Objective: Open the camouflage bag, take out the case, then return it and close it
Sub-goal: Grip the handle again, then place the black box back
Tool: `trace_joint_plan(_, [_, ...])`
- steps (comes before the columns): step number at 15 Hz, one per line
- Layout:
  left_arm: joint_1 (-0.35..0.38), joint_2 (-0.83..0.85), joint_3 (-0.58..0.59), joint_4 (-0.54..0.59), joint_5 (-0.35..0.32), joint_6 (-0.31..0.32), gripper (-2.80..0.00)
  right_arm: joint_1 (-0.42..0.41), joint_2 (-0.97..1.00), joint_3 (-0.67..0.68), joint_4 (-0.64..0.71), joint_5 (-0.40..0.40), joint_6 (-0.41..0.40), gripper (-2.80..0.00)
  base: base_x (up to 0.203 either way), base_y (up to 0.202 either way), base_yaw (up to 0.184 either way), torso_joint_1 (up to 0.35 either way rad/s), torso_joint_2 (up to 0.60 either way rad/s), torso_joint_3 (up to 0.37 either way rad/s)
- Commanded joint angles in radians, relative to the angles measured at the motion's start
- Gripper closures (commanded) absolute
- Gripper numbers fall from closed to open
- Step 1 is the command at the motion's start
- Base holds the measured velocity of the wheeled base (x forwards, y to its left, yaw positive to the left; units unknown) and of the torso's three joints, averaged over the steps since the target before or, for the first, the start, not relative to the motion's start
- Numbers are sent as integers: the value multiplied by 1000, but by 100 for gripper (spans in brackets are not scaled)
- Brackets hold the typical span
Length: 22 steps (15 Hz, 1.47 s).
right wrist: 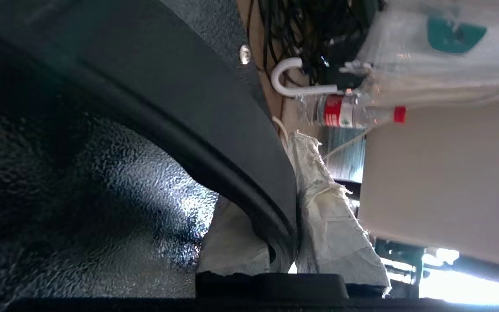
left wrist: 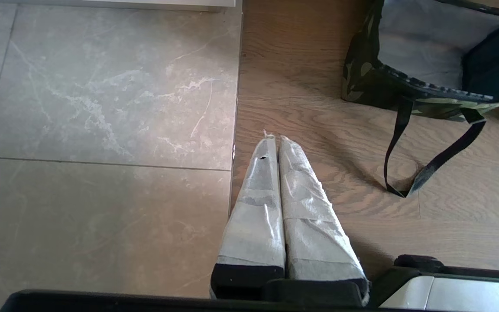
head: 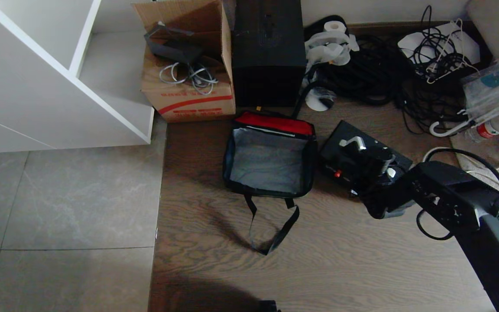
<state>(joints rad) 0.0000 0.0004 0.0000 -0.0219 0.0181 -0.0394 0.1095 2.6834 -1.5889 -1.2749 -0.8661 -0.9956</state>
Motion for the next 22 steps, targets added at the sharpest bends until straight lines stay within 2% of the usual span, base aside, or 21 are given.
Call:
trace_joint_plan(1, [0, 0, 9, 0, 0, -1, 0, 22, -8, 37, -67, -2, -22, 0, 0, 0, 0, 0, 0, 0])
trace_joint_plan(3, [0, 0, 9, -1, 0, -1, 0, 27, -57, 109, -71, -2, -21, 0, 0, 0, 0, 0, 0, 0])
trace_joint_plan(7, [0, 0, 9, 0, 0, -1, 0, 49, -120, 195, -228, 8, -39, 0, 0, 0, 0, 0, 0, 0])
trace_joint_plan(10, [0, 0, 9, -1, 0, -1, 0, 63, -203, 255, -245, 7, -43, 0, 0, 0, 0, 0, 0, 0])
trace_joint_plan(18, [0, 0, 9, 0, 0, -1, 0, 33, -398, 324, -224, 10, -104, 0, 0, 0, 0, 0, 0, 0])
trace_joint_plan(22, [0, 0, 9, 0, 0, -1, 0, 36, -500, 344, -135, 16, -105, 0, 0, 0, 0, 0, 0, 0])
